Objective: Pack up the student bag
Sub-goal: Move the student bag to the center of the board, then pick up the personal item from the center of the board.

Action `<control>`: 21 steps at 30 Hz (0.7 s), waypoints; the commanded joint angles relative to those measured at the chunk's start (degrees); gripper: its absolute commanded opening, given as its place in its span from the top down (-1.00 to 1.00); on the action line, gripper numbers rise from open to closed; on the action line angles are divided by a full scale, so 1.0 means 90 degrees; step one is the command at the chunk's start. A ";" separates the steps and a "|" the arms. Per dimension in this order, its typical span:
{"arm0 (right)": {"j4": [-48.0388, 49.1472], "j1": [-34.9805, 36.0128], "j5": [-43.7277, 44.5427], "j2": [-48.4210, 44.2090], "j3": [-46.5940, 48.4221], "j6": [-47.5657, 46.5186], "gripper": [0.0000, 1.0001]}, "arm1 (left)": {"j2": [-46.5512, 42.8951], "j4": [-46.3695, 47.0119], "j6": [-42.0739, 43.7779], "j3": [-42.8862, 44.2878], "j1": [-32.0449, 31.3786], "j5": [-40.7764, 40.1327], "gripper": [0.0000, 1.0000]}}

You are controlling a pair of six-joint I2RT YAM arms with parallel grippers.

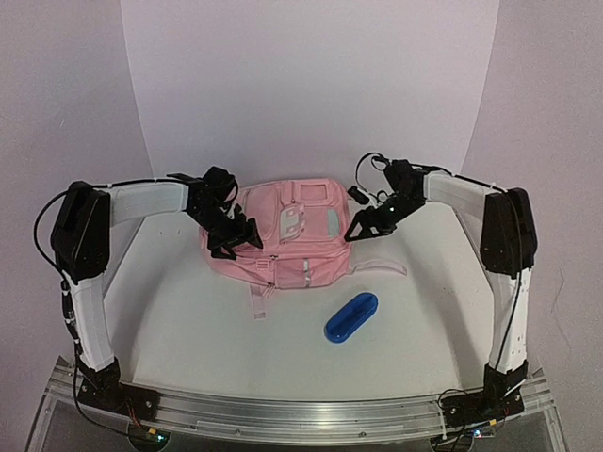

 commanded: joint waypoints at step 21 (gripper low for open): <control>-0.2327 0.1736 0.1846 -0.0515 -0.1301 -0.8370 -0.96 | -0.3471 0.0254 -0.0740 -0.1842 0.0034 -0.0966 -0.99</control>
